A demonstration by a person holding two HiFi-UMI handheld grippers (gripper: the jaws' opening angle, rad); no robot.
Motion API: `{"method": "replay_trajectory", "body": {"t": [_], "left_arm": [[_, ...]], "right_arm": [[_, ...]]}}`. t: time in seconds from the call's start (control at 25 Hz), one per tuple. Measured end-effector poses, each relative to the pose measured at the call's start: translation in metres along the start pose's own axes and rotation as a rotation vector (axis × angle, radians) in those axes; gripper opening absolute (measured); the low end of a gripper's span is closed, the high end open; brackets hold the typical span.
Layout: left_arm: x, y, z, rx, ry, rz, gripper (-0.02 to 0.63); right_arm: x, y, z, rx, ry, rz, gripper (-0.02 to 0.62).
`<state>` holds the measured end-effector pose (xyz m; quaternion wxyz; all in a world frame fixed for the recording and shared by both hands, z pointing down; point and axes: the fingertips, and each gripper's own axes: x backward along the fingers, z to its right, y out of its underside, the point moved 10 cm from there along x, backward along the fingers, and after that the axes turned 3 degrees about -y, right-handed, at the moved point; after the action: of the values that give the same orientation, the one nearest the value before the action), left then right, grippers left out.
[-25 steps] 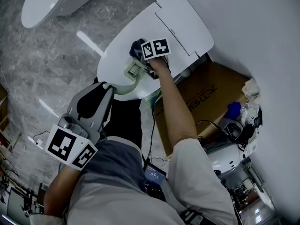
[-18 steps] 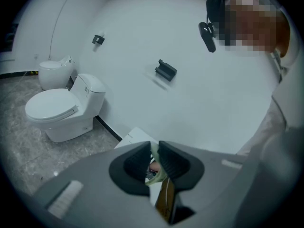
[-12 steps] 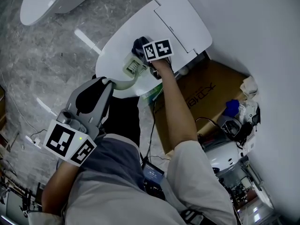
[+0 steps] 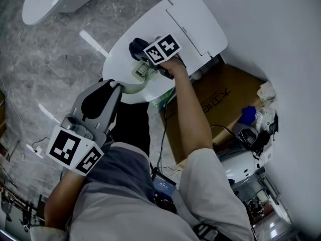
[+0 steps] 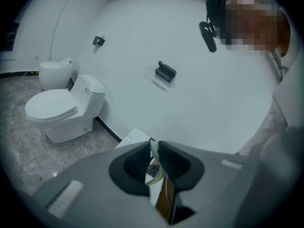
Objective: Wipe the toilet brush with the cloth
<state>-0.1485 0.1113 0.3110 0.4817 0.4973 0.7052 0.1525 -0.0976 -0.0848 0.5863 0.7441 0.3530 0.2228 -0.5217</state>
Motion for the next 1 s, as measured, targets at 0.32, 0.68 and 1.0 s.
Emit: {"method": "replay_trajectory", "body": {"t": [0.32, 0.68, 1.0], "left_arm": [[0.000, 0.001, 0.000, 0.000, -0.002, 0.007, 0.000], [0.001, 0.002, 0.001, -0.003, -0.004, 0.003, 0.000], [0.001, 0.003, 0.002, -0.023, -0.005, -0.006, 0.000]], "right_arm": [[-0.026, -0.012, -0.035, 0.195, -0.091, -0.164, 0.094], [-0.030, -0.010, -0.049, 0.296, -0.106, -0.209, 0.094], [-0.021, -0.001, -0.008, 0.028, 0.027, -0.045, 0.095]]}}
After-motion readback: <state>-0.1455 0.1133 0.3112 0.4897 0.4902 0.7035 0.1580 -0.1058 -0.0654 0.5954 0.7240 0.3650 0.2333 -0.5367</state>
